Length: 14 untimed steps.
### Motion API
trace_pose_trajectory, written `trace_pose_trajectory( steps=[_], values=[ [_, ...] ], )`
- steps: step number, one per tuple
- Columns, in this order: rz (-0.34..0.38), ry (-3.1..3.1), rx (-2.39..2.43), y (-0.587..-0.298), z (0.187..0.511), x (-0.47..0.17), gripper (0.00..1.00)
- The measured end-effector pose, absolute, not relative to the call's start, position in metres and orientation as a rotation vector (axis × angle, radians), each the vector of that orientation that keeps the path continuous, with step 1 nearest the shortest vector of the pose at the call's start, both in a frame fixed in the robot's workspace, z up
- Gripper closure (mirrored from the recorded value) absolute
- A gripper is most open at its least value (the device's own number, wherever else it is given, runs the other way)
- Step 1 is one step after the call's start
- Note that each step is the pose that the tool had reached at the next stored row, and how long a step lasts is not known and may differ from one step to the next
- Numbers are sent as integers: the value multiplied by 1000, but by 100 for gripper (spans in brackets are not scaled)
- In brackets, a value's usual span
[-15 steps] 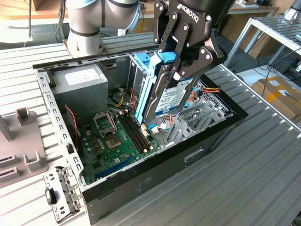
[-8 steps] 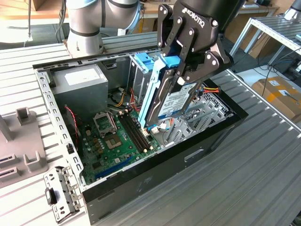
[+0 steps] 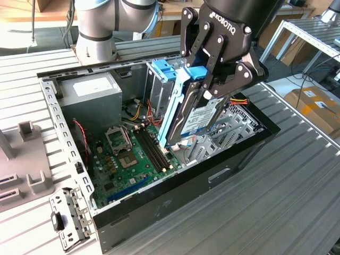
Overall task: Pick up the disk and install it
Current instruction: 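Pick up the disk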
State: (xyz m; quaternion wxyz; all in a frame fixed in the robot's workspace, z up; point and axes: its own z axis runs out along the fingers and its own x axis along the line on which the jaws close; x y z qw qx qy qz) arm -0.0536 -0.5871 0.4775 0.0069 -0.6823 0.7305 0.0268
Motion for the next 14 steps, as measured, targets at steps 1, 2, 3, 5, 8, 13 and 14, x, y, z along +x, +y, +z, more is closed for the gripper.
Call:
trace_pose_trajectory(
  steps=[1,2,3,5,8,13,14],
  values=[
    [84,2285,-2134,-587,478,-54,64],
    [84,2285,-2134,-587,478,-54,64],
    [84,2285,-2134,-587,478,-54,64],
    [84,2285,-2135,-587,477,-53,64],
    [82,2286,-2135,-587,478,-53,64],
    [80,2287,-2136,-588,477,-51,64],
    [80,2287,-2136,-588,477,-51,64]
  ],
)
